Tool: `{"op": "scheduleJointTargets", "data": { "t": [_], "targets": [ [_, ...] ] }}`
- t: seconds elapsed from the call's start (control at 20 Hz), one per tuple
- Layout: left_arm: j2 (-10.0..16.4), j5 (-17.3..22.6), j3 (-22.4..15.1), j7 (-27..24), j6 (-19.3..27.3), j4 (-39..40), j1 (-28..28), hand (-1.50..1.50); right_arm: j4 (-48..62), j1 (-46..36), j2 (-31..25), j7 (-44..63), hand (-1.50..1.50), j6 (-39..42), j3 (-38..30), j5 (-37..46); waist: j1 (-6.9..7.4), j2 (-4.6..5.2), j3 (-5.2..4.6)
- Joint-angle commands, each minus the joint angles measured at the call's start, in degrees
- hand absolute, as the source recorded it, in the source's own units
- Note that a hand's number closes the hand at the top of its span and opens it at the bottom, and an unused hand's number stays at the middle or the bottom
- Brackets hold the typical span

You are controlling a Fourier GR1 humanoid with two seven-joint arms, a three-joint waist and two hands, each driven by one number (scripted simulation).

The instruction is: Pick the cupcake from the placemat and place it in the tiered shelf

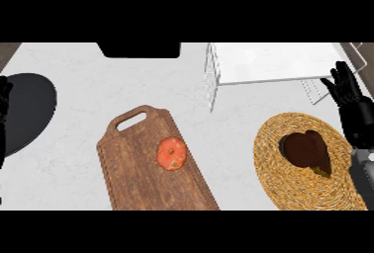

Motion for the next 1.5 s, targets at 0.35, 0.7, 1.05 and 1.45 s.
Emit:
{"op": "scheduleJointTargets", "data": {
  "t": [0.35, 0.7, 1.05, 1.45],
  "targets": [
    [-11.3, 7.2, -5.1, 12.3, -0.4, 1.2, -0.6, 0.0, -5.5, -0.5, 4.2, 0.3, -1.5, -6.4, -5.7, -2.5, -1.54, 0.0, 0.63],
    [-12.6, 6.5, -5.3, 13.6, -0.2, -0.8, 1.7, 0.0, -18.6, 12.9, -3.4, -8.5, -1.5, 17.8, -7.7, -12.2, -0.9, -0.07, 0.62],
    [-12.9, 5.0, -6.4, 17.1, 1.4, -2.0, -0.5, 0.0, -33.9, 19.0, -17.4, 4.2, -1.5, 18.4, -4.6, 0.4, -1.65, -0.38, 0.43],
    [-13.2, 5.0, -5.6, 14.6, 0.3, 0.5, 0.0, 0.0, -47.9, 21.5, -28.0, 22.6, -1.5, 14.1, -2.1, 22.4, -1.19, -0.09, 0.29]
  ]
}}
